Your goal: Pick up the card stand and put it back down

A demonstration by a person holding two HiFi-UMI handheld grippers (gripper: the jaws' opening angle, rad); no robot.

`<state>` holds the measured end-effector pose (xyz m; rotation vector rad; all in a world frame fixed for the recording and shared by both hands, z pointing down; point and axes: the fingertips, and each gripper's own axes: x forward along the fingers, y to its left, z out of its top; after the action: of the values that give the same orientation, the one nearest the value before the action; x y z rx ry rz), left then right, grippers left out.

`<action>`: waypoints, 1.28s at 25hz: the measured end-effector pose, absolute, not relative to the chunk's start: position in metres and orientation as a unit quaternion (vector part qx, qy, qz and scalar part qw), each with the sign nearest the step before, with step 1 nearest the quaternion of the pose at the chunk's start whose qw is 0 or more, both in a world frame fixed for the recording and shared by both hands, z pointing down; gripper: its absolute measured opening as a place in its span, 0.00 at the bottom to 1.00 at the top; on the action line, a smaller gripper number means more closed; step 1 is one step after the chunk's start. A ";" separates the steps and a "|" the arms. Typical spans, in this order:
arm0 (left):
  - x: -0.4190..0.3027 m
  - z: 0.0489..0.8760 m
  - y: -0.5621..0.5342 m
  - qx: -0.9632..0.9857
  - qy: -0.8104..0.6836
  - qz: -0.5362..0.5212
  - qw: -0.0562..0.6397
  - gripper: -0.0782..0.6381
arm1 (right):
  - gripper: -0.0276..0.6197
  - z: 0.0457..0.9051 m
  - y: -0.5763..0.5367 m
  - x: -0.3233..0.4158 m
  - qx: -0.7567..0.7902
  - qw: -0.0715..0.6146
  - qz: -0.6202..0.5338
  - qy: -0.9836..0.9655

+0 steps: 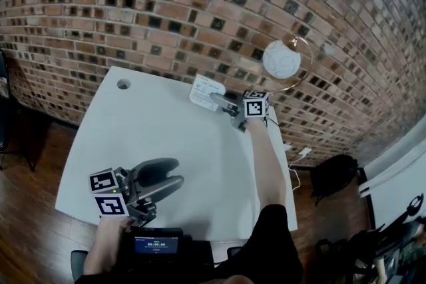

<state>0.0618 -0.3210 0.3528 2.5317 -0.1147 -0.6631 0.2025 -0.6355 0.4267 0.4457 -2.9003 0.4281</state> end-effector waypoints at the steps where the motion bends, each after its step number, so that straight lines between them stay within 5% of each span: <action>1: 0.061 0.354 -0.325 0.933 -0.045 -0.245 0.260 0.39 | 0.08 0.434 -0.646 0.202 0.149 0.087 0.153 -0.973; 32: 0.056 0.378 -0.361 0.926 -0.076 -0.241 0.281 0.39 | 0.09 0.461 -0.710 0.174 0.078 0.108 0.156 -0.979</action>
<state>0.0563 -0.3608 0.3784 2.4805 -0.2041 -0.6456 0.1738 -0.7102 0.4606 0.2284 -2.8805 0.4597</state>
